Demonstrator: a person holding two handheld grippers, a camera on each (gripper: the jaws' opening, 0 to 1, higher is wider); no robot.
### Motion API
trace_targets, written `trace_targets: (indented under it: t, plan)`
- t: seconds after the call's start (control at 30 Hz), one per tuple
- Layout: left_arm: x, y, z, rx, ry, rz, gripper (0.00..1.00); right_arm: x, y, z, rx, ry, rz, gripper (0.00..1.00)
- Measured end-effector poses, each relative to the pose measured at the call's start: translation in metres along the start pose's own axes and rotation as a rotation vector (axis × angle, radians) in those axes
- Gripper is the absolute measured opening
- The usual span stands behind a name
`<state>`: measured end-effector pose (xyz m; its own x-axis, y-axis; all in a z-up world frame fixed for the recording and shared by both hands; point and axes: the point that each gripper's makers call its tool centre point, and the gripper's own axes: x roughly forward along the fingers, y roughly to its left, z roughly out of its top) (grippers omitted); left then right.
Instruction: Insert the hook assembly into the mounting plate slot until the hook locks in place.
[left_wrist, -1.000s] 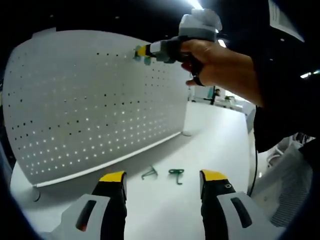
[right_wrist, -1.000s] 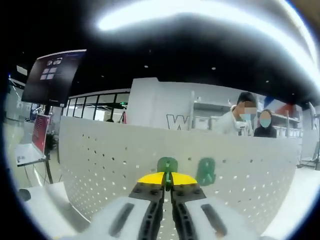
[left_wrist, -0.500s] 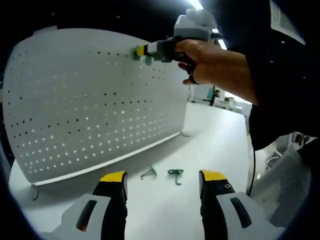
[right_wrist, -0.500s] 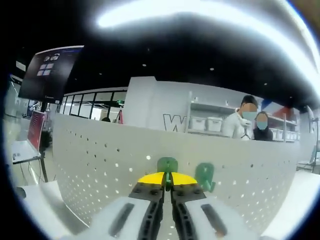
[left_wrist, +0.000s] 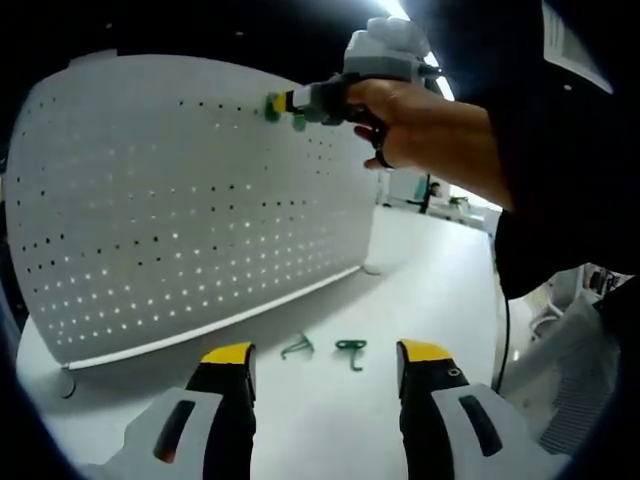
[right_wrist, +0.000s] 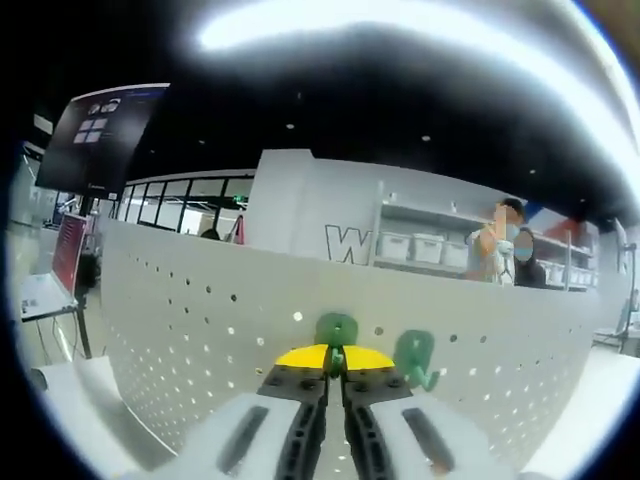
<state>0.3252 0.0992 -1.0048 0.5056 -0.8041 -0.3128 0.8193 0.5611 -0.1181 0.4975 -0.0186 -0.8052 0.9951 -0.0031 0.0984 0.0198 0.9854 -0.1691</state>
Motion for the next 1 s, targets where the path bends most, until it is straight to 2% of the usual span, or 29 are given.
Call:
trace_targets:
  t: [0.23,0.47,1.0]
  plan:
    - [0.0000,0.0005,-0.0002,-0.003,0.000,0.001,0.58,0.0026,0.0001,-0.0016,-0.024,0.014,-0.005,0.01]
    - [-0.0003,0.0007,-0.0002,-0.006,-0.001,0.002,0.57,0.0068,0.0002,-0.0035,-0.149,0.056,-0.014,0.02]
    - [-0.0010,0.0022,0.0012,-0.009,-0.007,0.007,0.58,0.0031,-0.0017,-0.0098,-0.127,0.074,-0.002,0.06]
